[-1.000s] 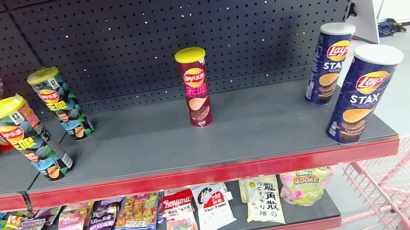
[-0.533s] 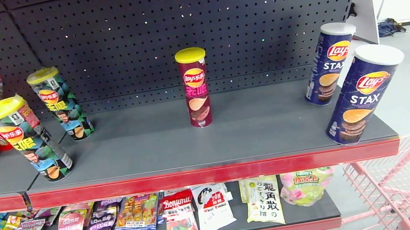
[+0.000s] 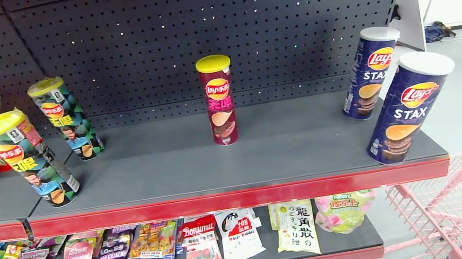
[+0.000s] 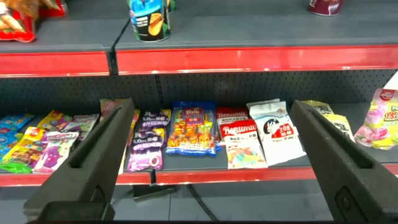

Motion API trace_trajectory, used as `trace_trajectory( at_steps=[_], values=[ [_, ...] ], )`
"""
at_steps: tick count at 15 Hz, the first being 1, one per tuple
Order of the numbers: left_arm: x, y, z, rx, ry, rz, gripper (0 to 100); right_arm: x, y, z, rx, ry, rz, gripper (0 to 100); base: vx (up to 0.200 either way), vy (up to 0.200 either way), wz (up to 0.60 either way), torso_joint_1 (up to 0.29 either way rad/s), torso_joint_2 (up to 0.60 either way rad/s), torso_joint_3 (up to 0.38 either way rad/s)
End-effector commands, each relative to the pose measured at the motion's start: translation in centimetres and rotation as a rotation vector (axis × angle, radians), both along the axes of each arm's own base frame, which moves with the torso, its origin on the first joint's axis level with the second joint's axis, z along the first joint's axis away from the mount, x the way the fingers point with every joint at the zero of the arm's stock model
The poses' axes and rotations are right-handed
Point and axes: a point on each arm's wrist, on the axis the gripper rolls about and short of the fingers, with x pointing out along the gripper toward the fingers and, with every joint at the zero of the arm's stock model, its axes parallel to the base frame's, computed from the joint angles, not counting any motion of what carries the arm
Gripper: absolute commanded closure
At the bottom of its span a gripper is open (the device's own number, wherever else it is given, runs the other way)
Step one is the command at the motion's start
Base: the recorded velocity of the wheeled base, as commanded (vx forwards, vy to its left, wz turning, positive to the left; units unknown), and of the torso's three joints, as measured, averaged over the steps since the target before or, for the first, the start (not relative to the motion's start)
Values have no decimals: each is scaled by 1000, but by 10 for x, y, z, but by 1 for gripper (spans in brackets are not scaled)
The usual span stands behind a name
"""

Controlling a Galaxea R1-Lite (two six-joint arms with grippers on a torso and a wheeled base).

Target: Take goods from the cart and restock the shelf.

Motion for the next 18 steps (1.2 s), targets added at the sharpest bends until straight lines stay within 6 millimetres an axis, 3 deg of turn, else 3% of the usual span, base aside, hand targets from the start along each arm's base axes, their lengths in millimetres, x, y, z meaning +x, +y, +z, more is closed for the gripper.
trace_trajectory(
  at_steps=[1, 5, 10, 18],
  values=[
    [0, 0, 0, 0, 1, 0, 0, 0, 0, 0, 0, 0, 1, 0, 0, -200, 0, 2, 2, 2],
    [0, 0, 0, 0, 1, 0, 0, 0, 0, 0, 0, 0, 1, 0, 0, -200, 0, 4, 5, 5],
    [0, 0, 0, -3, 1, 1, 0, 0, 0, 0, -1, 0, 1, 0, 0, 0, 0, 0, 0, 0],
    [0, 0, 0, -6, 1, 0, 0, 0, 0, 0, 0, 0, 1, 0, 0, 0, -600, 4, 2, 0]
  ],
)
